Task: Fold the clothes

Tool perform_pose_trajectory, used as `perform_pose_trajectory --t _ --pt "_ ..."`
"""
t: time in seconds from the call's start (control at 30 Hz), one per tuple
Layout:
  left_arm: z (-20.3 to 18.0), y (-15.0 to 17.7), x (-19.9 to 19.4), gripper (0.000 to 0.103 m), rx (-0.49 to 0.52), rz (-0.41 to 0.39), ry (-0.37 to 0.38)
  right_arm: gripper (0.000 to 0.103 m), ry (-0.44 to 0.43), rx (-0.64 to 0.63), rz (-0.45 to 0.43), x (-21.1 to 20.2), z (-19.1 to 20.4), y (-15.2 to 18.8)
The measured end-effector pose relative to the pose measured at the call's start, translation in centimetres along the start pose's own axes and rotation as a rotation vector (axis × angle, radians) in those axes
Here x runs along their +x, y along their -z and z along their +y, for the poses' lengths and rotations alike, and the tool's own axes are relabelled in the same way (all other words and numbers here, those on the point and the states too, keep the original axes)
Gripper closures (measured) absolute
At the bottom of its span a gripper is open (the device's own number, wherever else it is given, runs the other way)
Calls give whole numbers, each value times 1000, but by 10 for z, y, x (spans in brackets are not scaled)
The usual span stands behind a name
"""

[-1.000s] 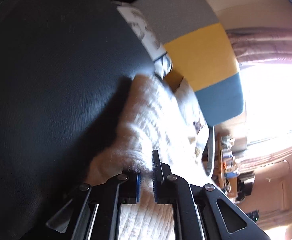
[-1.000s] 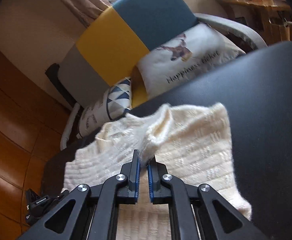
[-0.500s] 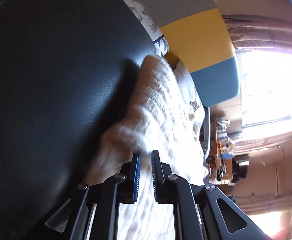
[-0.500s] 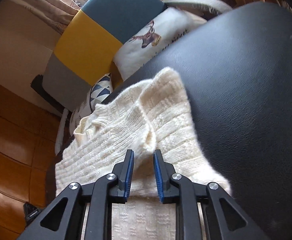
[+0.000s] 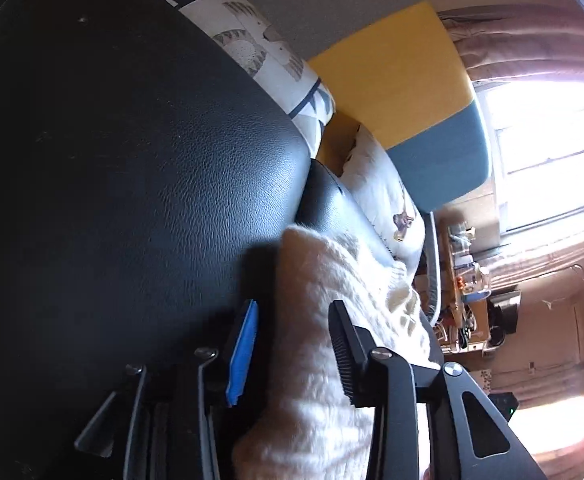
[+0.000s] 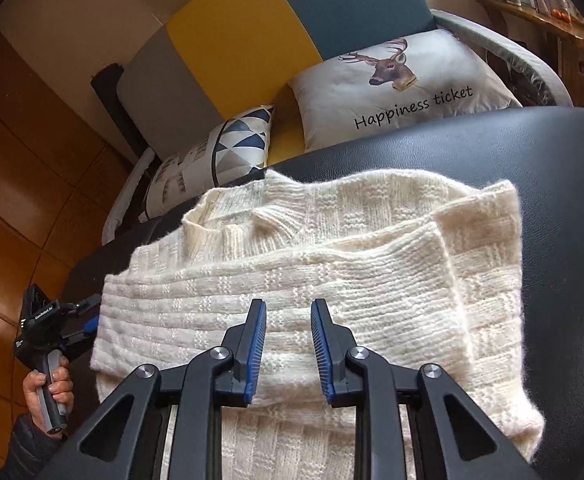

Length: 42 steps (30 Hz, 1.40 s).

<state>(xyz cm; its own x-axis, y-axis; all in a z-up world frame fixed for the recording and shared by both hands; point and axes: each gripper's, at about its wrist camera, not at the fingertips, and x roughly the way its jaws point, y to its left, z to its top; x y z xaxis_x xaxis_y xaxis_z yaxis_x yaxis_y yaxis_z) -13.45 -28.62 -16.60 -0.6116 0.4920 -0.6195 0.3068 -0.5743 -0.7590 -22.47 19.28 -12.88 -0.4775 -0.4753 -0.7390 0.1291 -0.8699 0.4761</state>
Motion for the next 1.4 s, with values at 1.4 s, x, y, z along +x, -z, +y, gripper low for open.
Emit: perform_pose_trajectory --t 1.4 --pt "-66 98 20 72 495 -44 -296 81 190 -194 15 -2 12 54"
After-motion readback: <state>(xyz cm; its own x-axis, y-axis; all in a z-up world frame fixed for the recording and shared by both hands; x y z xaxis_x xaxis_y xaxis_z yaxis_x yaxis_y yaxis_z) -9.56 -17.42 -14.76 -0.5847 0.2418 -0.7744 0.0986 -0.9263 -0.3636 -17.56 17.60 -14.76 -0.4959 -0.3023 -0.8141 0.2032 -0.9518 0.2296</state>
